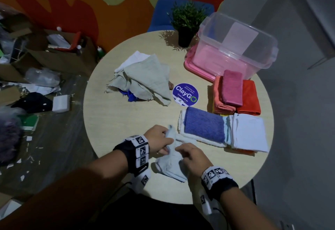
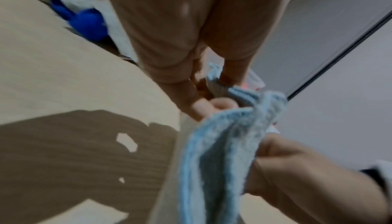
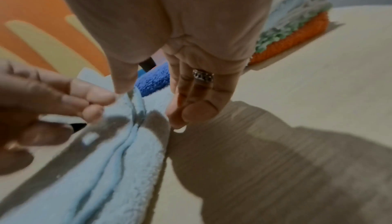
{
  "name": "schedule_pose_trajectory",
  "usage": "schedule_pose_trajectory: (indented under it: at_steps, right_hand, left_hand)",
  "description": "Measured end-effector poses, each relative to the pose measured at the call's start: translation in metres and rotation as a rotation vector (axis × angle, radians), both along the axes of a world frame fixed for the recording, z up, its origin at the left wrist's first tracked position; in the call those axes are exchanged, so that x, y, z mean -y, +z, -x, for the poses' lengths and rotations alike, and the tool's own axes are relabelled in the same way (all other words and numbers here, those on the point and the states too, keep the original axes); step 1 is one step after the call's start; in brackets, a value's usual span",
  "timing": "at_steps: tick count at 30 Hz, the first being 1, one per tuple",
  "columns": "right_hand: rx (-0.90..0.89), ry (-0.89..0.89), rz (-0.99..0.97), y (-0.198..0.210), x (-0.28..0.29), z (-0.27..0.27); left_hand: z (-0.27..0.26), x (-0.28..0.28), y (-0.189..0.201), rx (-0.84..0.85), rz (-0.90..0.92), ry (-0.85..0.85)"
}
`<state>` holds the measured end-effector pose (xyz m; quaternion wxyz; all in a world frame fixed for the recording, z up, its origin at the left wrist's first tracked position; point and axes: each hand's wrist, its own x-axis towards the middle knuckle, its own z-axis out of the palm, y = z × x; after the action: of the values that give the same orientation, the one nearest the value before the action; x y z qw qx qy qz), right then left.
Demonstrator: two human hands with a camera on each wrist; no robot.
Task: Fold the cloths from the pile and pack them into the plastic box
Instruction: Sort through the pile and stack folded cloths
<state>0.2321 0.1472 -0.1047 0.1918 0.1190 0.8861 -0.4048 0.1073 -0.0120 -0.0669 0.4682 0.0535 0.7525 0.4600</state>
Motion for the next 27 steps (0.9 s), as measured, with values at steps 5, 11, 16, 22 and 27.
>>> schedule_pose_trajectory:
  at_steps: [5,11,16,22,27]
  right_hand:
    - [-0.010,-0.884,0.542,0.018,-0.024,-0.008]
    - [0.135,-0.558,-0.009,0.003,-0.033,-0.004]
    - [0.226,-0.434,-0.127,0.000,-0.024,0.006]
    - [0.093,-0.506,0.183,0.002,-0.021,0.003]
    - [-0.026,-0.453,0.394,0.031,-0.033,-0.001]
  left_hand:
    - [-0.041,-0.041,-0.019,0.226,-0.068,-0.125]
    - [-0.049,-0.044,-0.037,-0.166,0.026,-0.099]
    - [-0.023,-0.028,-0.058,-0.342,0.373,0.024]
    - [-0.028,-0.035,-0.051,-0.130,0.059,-0.039]
    - [-0.022,-0.040,-0.025,0.124,-0.464,0.076]
